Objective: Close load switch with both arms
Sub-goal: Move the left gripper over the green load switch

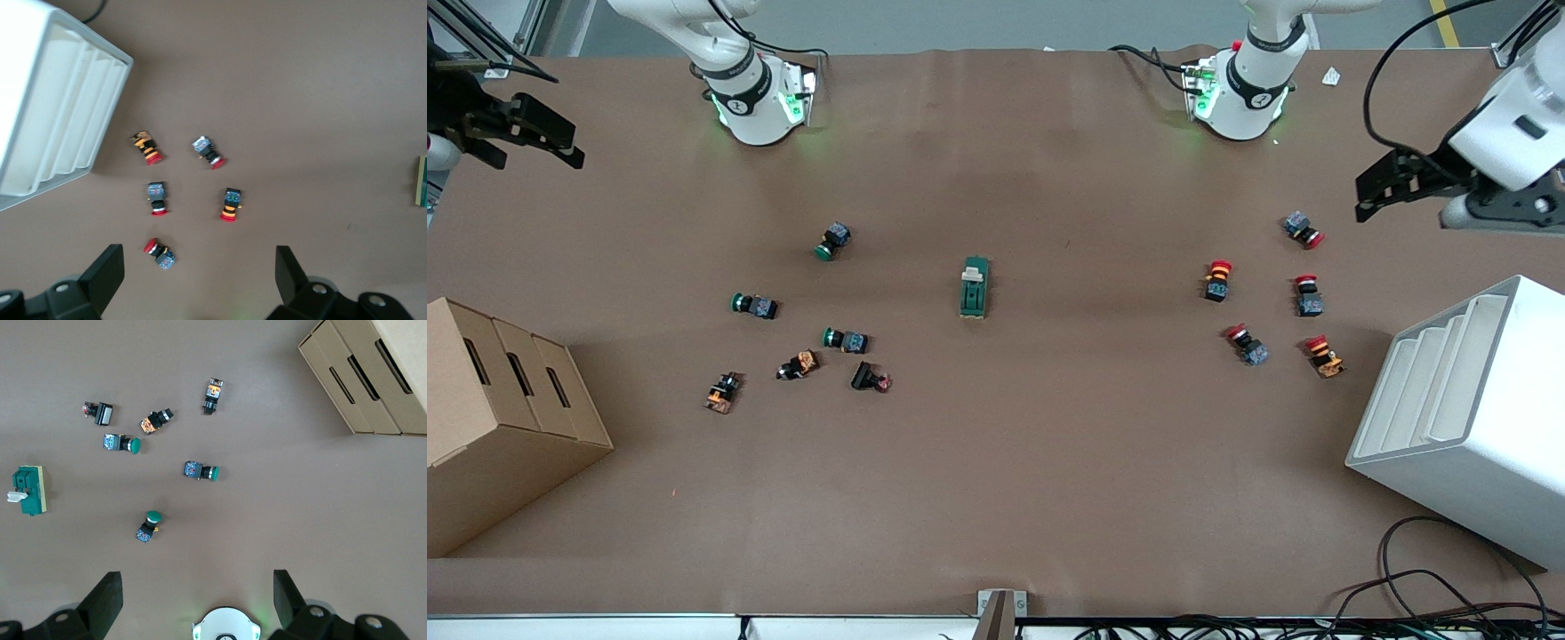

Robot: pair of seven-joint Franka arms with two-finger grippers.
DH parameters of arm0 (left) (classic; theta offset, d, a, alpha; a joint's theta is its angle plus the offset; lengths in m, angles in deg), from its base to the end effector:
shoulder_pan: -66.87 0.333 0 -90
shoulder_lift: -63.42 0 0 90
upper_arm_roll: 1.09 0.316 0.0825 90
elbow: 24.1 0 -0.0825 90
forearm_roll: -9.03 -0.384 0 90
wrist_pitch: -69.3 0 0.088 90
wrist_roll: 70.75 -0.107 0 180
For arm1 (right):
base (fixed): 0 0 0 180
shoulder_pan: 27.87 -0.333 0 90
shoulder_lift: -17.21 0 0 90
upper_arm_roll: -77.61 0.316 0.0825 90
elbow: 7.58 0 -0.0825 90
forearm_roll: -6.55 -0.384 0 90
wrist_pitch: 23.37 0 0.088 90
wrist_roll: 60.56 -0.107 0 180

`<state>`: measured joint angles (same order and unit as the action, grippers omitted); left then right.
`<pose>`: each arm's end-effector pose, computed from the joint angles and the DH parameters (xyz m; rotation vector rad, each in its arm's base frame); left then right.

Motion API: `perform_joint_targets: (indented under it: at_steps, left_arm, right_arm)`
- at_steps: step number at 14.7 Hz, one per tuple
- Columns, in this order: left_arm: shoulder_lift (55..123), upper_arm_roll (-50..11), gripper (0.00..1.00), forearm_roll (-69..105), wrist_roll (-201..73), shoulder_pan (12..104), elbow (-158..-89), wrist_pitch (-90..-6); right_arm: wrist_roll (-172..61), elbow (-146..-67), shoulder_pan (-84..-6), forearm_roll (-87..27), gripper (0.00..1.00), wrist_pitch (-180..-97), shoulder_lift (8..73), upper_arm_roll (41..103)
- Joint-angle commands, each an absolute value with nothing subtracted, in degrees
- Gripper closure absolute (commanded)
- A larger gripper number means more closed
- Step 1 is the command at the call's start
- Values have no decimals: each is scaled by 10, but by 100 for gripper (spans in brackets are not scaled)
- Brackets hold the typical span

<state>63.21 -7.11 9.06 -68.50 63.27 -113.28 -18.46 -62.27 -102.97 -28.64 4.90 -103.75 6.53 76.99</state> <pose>0.5418 -0.0920 0.6298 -3.1329 0.2018 0.0330 0.4769 0.0041 0.6631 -3.1098 0.0361 0.1183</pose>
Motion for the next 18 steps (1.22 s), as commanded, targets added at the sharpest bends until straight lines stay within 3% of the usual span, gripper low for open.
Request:
perform_joint_targets:
  at_steps: [1,9,18]
  left_arm:
    - [671,-93,0,53,-684,611,-1112,-201]
    - [728,-162,0,38,-444,528,-1113,-303]
    - [899,-163,0,-142,-102,301,-1113,-438]
  right_arm:
    - [-619,-1037,-289,43,0,-1039,53,766]
    - [-619,-1036,-288,44,0,-1041,53,766]
    - [-618,-1036,-288,44,0,-1039,53,766]
